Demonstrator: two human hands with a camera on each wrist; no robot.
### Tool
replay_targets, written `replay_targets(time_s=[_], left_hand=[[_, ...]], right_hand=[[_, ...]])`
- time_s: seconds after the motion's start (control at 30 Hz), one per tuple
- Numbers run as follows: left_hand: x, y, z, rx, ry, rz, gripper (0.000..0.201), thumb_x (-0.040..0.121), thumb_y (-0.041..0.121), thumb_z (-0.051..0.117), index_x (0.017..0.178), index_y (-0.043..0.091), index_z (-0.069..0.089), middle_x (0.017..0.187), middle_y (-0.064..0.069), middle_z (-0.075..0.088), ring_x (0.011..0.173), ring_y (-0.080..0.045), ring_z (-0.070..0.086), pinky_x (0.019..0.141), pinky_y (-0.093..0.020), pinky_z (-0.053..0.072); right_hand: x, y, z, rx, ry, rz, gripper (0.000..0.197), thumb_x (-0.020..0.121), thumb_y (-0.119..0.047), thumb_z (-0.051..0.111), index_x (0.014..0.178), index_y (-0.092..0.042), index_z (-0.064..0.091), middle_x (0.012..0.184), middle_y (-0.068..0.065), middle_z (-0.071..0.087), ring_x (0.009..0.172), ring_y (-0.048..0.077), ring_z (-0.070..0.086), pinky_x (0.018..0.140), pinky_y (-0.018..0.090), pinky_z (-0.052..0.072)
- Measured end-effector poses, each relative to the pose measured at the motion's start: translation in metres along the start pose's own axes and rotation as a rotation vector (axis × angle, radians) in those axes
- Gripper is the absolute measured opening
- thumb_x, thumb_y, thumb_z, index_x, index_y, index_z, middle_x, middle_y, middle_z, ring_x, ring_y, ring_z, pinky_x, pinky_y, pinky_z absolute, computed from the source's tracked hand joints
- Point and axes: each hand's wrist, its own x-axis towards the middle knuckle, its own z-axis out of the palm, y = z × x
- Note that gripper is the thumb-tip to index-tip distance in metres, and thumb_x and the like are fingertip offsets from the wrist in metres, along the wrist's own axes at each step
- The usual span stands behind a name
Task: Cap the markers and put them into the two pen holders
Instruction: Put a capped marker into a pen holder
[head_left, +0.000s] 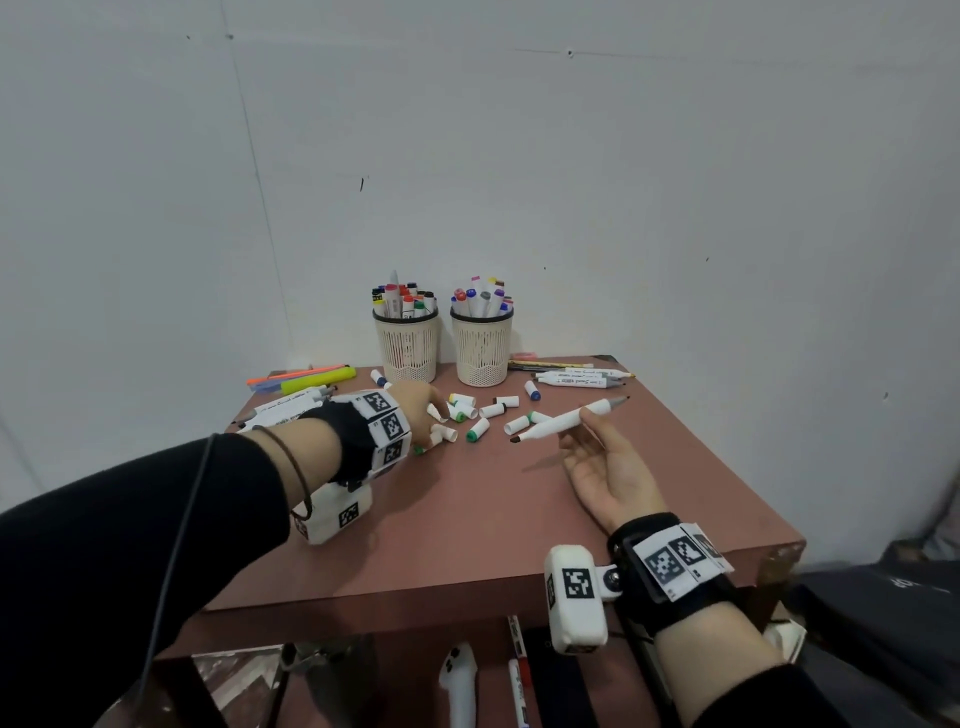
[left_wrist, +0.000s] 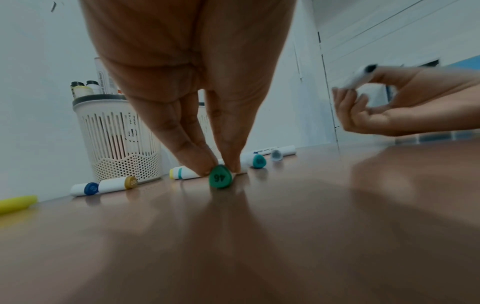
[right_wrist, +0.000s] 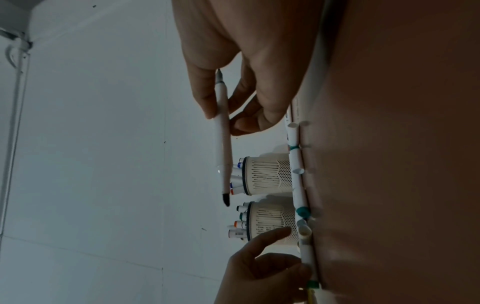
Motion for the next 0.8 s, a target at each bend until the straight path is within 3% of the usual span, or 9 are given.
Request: replay_targets(time_s=[0.1, 0.2, 0.33, 0.57, 0.7, 0.8], left_hand=[[0.012, 0.000, -0.004, 0.008, 0.004, -0.017, 0.051, 0.079, 0.011, 0.072, 0.128, 0.015, 0.057, 0.120, -0.007, 0.061, 0.096, -0.021, 0.059, 0.085, -0.029, 0.048], [0.029, 0.009, -0.008, 0.024, 0.054, -0.002, 0.043, 0.080, 0.018, 0.073, 0.121, 0.015, 0.062, 0.119, -0.005, 0.062, 0.109, -0.020, 0.058, 0.091, -0.029, 0.047], [0.046, 0.024, -0.015, -0.051, 0.084, 0.021, 0.030, 0.083, 0.020, 0.070, 0.113, 0.015, 0.066, 0.112, -0.003, 0.066, 0.103, -0.017, 0.061, 0.085, -0.026, 0.049], [0.079, 0.047, -0.014, 0.000, 0.022, -0.014, 0.029, 0.081, 0.026, 0.072, 0.105, 0.009, 0.072, 0.107, -0.006, 0.069, 0.101, -0.020, 0.063, 0.083, -0.028, 0.051], [0.089, 0.055, -0.008, 0.077, -0.060, -0.063, 0.039, 0.077, 0.033, 0.075, 0.106, 0.007, 0.070, 0.105, -0.008, 0.070, 0.099, -0.022, 0.065, 0.087, -0.033, 0.054], [0.091, 0.057, -0.005, 0.129, -0.070, -0.086, 0.039, 0.077, 0.033, 0.074, 0.107, 0.009, 0.068, 0.107, -0.006, 0.070, 0.099, -0.021, 0.066, 0.088, -0.034, 0.055]], right_hand=[[-0.001, 0.001, 0.002, 0.004, 0.008, -0.003, 0.010, 0.091, 0.000, 0.054, 0.083, -0.006, 0.056, 0.057, 0.006, 0.066, 0.070, 0.015, 0.054, 0.069, 0.025, 0.045], [0.002, -0.001, -0.001, -0.003, -0.002, -0.008, 0.009, 0.091, -0.001, 0.053, 0.084, -0.007, 0.056, 0.058, 0.007, 0.067, 0.070, 0.015, 0.054, 0.068, 0.025, 0.044], [0.007, 0.000, -0.003, -0.005, -0.024, -0.011, 0.008, 0.091, -0.002, 0.054, 0.086, -0.007, 0.055, 0.059, 0.006, 0.066, 0.067, 0.014, 0.054, 0.065, 0.023, 0.043], [0.012, 0.001, -0.007, -0.002, -0.033, -0.014, 0.009, 0.090, -0.001, 0.054, 0.084, -0.008, 0.055, 0.060, 0.005, 0.066, 0.056, 0.011, 0.059, 0.063, 0.021, 0.044], [0.016, 0.002, -0.010, -0.016, -0.043, -0.012, 0.007, 0.089, -0.002, 0.055, 0.086, -0.008, 0.056, 0.068, 0.007, 0.066, 0.064, 0.013, 0.057, 0.061, 0.021, 0.045], [0.019, 0.003, -0.011, -0.017, -0.055, -0.005, 0.006, 0.089, -0.002, 0.056, 0.088, -0.008, 0.056, 0.084, 0.013, 0.065, 0.066, 0.013, 0.058, 0.058, 0.020, 0.048]])
